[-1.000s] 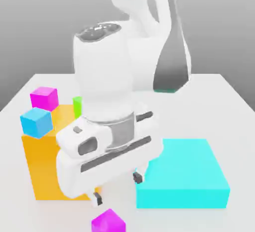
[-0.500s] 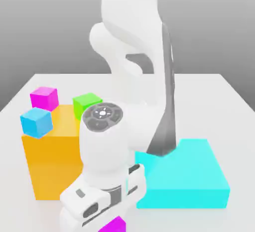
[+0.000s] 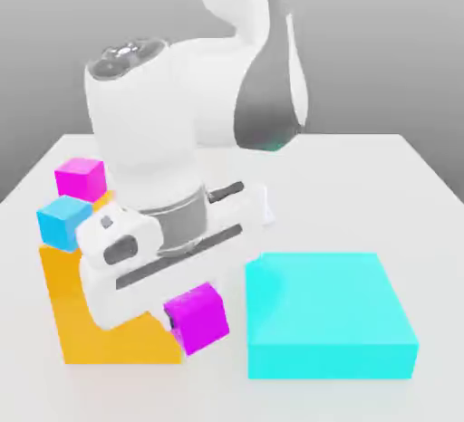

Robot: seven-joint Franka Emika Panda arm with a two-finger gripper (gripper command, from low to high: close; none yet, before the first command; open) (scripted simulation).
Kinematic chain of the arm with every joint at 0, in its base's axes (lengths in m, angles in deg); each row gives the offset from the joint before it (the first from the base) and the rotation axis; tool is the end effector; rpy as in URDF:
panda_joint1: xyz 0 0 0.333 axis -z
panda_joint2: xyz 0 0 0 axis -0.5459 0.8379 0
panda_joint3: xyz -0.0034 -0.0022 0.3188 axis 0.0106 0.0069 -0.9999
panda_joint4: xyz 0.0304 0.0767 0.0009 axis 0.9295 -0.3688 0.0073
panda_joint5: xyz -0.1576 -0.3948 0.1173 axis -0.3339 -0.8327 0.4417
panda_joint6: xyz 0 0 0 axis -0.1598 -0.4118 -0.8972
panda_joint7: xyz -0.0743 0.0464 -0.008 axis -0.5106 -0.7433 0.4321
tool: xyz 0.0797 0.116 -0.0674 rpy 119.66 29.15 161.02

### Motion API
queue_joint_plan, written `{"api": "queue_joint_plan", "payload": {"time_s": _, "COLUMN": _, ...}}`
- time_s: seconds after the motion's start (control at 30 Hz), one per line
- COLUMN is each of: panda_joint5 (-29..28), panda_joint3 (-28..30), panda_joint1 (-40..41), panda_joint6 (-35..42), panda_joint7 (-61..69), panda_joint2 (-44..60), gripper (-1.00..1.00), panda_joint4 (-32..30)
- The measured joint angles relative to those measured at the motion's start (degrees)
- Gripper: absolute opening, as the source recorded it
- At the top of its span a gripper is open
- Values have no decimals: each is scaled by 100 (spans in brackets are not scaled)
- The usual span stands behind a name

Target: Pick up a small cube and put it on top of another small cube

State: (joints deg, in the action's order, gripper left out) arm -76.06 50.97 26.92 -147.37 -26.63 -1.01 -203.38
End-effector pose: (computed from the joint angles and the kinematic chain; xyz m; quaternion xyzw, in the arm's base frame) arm 0.4989 -0.0719 0.2255 -0.9819 0.1678 0.0148 0.0870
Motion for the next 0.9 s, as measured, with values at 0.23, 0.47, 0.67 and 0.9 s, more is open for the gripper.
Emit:
{"api": "queue_joint_plan", "payload": {"time_s": 0.23, "panda_joint5": -890, "panda_joint3": 150, "panda_joint1": 870, "panda_joint6": 974, "panda_joint7": -1285, "panda_joint2": -1446, "gripper": -100, "panda_joint4": -356}}
{"api": "queue_joint_plan", "payload": {"time_s": 0.47, "panda_joint5": -1726, "panda_joint3": 54, "panda_joint1": 2054, "panda_joint6": 1929, "panda_joint7": -2513, "panda_joint2": -2866, "gripper": -100, "panda_joint4": -718}}
{"api": "queue_joint_plan", "payload": {"time_s": 0.67, "panda_joint5": -2289, "panda_joint3": -45, "panda_joint1": 2883, "panda_joint6": 2272, "panda_joint7": -3215, "panda_joint2": -3613, "gripper": -100, "panda_joint4": -1047}}
{"api": "queue_joint_plan", "payload": {"time_s": 0.9, "panda_joint5": -2402, "panda_joint3": 16, "panda_joint1": 2978, "panda_joint6": 1461, "panda_joint7": -3241, "panda_joint2": -3354, "gripper": 100, "panda_joint4": -1592}}
